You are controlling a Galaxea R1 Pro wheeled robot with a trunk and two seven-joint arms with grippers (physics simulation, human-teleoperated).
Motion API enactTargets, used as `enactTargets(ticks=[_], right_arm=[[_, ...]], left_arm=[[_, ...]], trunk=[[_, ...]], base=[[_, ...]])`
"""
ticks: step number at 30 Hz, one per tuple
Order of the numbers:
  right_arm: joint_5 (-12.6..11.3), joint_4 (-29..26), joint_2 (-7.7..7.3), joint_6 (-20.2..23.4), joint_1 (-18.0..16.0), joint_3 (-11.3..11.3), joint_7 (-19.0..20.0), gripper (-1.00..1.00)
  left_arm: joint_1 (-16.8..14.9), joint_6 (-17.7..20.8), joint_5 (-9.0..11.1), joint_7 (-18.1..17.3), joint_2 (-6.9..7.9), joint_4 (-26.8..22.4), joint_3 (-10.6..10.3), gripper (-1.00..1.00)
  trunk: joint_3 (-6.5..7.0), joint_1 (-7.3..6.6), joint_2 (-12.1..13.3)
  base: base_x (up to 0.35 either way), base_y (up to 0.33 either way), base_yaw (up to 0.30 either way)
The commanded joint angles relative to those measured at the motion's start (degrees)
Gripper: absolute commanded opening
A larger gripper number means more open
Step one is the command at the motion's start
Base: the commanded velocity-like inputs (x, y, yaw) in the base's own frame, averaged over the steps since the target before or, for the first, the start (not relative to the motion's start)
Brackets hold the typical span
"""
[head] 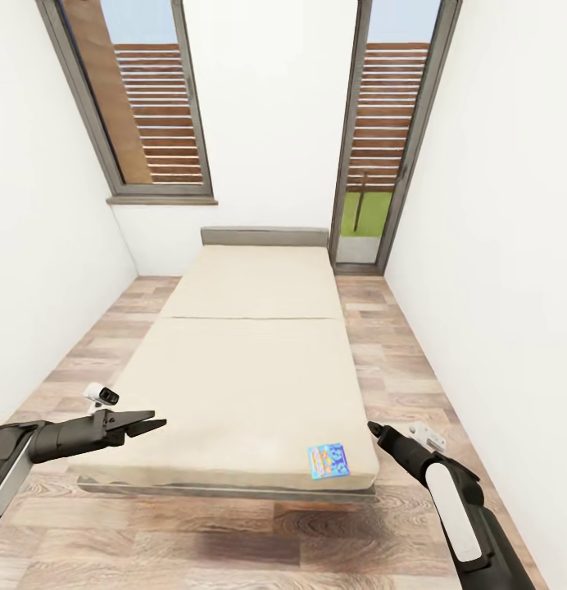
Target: Put all the toys in the child's room - the three board games (two on the bed and one on the table), the two jigsaw puzzles on the table, and the tennis ball on the table - inside the toy box on the table in the child's room.
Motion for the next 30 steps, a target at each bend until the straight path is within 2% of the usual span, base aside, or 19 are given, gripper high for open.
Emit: enactTargets(ticks=[1,17,30], right_arm=[[-0.6,-0.1,0.04,0.2,0.0,-0.1,-0.5,1.0],[-0.6,0.0,0.06,0.2,0.0,-0.1,-0.5,1.0],[-0.6,0.0,0.09,0.2,0.0,0.2,-0.5,1.0]], left_arm=[[0.0,0.6,0.0,-0.2,0.03,0.0,0.0,1.0],[0.0,0.6,0.0,-0.2,0.03,0.0,0.0,1.0],[0.0,0.6,0.0,-0.3,0.02,0.0,0.0,1.0]], trunk=[[-0.02,0.04,-0.1],[1.48,0.04,-0.1],[2.7,0.04,-0.1]], base=[[0.0,0.0,0.005],[0.0,-0.089,0.011],[0.0,-0.015,0.066]])
